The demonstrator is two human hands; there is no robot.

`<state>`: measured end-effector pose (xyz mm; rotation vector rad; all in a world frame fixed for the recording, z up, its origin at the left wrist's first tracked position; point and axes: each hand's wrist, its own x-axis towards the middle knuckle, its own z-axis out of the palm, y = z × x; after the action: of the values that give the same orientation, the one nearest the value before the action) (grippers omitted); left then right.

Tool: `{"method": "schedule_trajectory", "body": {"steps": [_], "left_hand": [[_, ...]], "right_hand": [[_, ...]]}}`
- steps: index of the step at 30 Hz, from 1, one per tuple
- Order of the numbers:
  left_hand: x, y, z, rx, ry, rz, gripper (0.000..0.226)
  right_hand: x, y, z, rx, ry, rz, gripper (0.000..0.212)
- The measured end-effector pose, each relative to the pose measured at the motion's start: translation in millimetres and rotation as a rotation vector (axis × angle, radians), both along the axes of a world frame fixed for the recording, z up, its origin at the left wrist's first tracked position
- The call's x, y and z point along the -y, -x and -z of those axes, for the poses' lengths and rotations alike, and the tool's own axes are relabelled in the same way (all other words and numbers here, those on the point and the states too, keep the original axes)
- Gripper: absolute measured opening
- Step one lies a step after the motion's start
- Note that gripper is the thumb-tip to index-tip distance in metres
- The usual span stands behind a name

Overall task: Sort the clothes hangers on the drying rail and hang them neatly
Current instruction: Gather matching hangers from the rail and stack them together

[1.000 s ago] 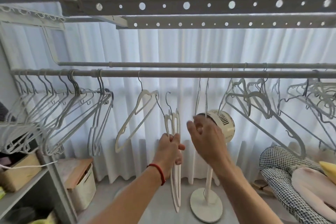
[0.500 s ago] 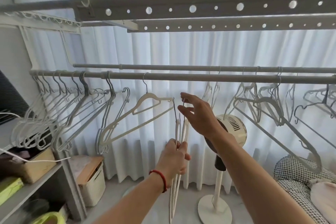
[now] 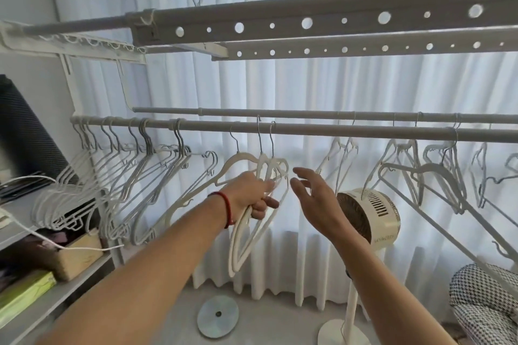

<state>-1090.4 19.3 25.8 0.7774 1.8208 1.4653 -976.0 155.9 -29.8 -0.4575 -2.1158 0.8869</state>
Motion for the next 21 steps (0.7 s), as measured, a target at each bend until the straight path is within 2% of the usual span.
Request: {"method": "schedule_trajectory", "body": {"steps": [8, 11, 14, 18, 21], "left_hand": [[-28.9, 32.6, -35.6, 0.08, 0.138, 0.146, 0.019], [-36.1, 33.5, -24.6, 0.161, 0.172, 0.128, 0.023], [-36.1, 32.2, -3.2, 0.21, 0.136, 0.094, 0.027], [-36.1, 24.5, 2.4, 0.171, 0.076, 0.039, 0.03], [-34.6, 15.9, -2.6, 0.022, 0.163, -0.029, 0.032]], "right_hand": [[-10.4, -4.3, 12.5, 0.061, 0.074, -0.077, 0.032], [-18.6, -7.8, 18.7, 0.051, 0.086, -0.056, 0.029], [-33.0, -12.0, 20.1, -0.001, 0.043, 0.054, 0.026], [-65.2, -14.1, 15.6, -0.099, 0.083, 0.242, 0.026], [-91.2, -8.4, 13.8, -0.057, 0.21, 0.3, 0.037]]}}
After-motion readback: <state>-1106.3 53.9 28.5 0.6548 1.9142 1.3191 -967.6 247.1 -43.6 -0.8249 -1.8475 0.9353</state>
